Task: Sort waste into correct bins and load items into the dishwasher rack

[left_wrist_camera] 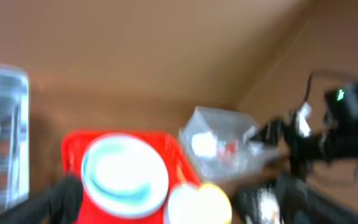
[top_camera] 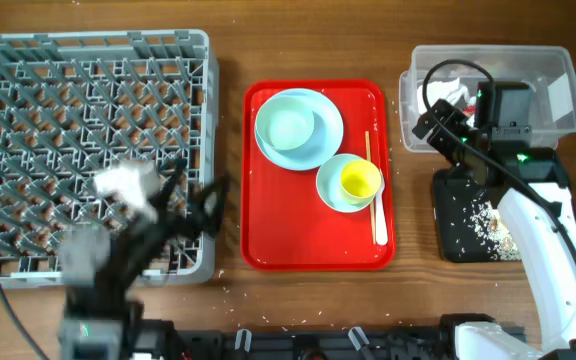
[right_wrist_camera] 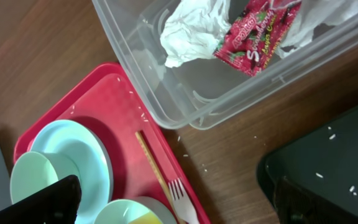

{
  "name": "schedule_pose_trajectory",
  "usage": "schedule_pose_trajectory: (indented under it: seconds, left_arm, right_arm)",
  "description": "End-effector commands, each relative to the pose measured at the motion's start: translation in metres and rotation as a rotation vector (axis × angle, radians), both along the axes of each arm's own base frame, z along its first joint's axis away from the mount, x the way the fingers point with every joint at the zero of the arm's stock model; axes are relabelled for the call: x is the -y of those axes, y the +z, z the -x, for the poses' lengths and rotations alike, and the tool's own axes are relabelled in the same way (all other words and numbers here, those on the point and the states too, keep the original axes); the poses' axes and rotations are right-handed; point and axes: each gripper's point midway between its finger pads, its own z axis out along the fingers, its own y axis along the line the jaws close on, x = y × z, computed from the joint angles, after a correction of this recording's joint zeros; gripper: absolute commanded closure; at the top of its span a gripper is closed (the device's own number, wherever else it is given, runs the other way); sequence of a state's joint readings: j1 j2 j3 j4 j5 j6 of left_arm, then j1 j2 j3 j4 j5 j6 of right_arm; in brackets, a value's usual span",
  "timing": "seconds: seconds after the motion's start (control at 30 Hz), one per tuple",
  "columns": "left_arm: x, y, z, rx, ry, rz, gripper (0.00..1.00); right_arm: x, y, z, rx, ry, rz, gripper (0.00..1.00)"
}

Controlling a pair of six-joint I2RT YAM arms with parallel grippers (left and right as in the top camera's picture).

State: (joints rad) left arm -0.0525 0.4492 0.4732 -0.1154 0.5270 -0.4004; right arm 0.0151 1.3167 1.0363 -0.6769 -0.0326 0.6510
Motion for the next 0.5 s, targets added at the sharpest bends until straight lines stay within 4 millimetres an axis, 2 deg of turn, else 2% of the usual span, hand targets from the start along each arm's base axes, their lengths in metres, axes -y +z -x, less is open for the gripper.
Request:
schedule_pose_trajectory:
  seconds: [0.0,0.07,0.1,0.13,0.17,0.2,0.27,0.33,0.43,0.47]
  left_arm:
    - [0.016,0.005,-0.048,-0.302,-0.136,-0.251,0.00]
    - [0.029,-0.010,-0.066,-0.587,-0.197,-0.194,0.00]
    - [0.039,-0.018,-0.073,-0.701,-0.234,-0.111,0.00]
    - [0.047,-0.024,-0.080,-0.727,-0.271,-0.088,0.00]
    - [0.051,-0.041,-0.091,-0.768,-0.259,-0.115,0.00]
    - [0.049,-0.058,-0.100,-0.816,-0.173,-0.191,0.01]
    - [0.042,-0.070,-0.111,-0.851,0.034,-0.453,0.01]
    - [0.051,-0.064,-0.116,-0.835,0.087,-0.598,0.00]
    - [0.086,-0.067,-0.135,-0.769,0.065,-0.646,0.00]
    - [0.104,-0.072,-0.142,-0.739,0.037,-0.640,0.00]
  right_arm:
    - [0.003,-0.003,-0.001,-0.008,-0.015,0.004,0.00]
    - [0.003,-0.003,-0.001,-0.008,-0.015,0.004,0.00]
    - [0.003,-0.003,-0.001,-0.008,-0.015,0.004,0.00]
    - [0.003,-0.003,-0.001,-0.008,-0.014,0.004,0.00]
    - [0.003,-0.003,-0.001,-0.008,-0.014,0.004,0.00]
    - [0.003,-0.003,-0.001,-0.008,-0.015,0.004,0.00]
    - [0.003,-0.003,-0.001,-0.008,-0.014,0.004,0.00]
    - [0.003,-0.003,-0.001,-0.008,-0.015,0.004,0.00]
    - [0.003,-0.003,-0.001,-0.008,-0.015,0.004,0.00]
    - [0.003,-0.003,-0.001,-0.008,-0.015,0.004,0.00]
